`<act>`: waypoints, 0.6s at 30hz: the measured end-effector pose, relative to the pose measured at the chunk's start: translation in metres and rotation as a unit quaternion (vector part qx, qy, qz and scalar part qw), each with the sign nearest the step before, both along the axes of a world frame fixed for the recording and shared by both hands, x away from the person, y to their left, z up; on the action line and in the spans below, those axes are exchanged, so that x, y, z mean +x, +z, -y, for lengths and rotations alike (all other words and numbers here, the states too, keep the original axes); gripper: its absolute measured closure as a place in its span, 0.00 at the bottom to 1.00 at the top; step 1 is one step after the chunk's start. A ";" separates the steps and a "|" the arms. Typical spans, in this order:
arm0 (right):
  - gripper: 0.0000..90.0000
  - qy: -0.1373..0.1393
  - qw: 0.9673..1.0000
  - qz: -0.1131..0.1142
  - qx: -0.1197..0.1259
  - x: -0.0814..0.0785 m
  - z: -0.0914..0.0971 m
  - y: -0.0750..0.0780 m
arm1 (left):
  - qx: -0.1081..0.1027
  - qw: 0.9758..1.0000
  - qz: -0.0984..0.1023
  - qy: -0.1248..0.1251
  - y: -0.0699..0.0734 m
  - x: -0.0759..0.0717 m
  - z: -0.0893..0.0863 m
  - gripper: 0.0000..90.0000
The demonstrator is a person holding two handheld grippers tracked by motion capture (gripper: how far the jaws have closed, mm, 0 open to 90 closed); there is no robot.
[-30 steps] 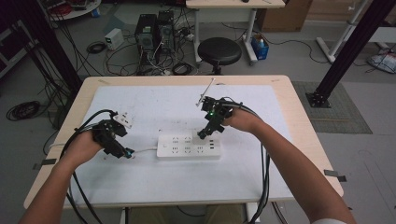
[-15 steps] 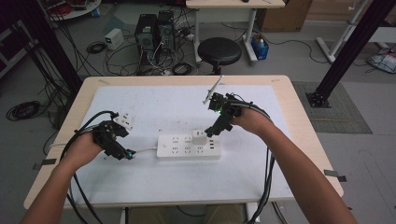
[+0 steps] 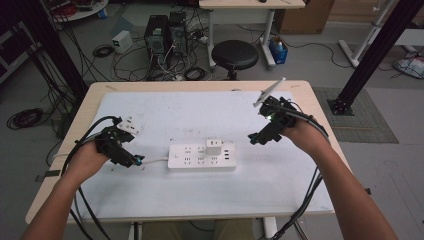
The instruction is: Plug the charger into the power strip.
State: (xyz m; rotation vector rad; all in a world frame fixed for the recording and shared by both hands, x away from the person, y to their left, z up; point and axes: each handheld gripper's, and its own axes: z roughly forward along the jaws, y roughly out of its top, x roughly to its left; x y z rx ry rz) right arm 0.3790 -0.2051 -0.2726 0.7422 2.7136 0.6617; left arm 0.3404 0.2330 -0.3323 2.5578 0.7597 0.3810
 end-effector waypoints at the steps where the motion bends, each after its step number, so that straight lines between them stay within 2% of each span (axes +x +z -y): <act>1: 0.01 -0.009 1.000 -0.001 -0.002 -0.003 0.006 -0.001 | -0.001 1.000 0.003 0.005 0.000 0.000 0.000 0.24; 4: 0.01 -0.025 1.000 -0.002 -0.005 -0.009 0.020 -0.005 | -0.003 1.000 0.011 0.012 0.001 0.000 -0.001 0.24; 8: 0.01 -0.040 0.999 0.013 -0.004 -0.013 0.030 -0.007 | -0.003 1.000 0.018 0.023 0.001 0.002 -0.003 0.24; 11: 0.01 -0.049 0.999 0.010 0.006 -0.014 0.036 -0.011 | -0.002 0.999 0.019 0.036 0.001 0.002 -0.006 0.24; 18: 0.01 -0.057 0.998 -0.001 0.017 -0.017 0.042 -0.025 | 0.001 0.999 0.019 0.035 0.001 0.002 -0.008 0.24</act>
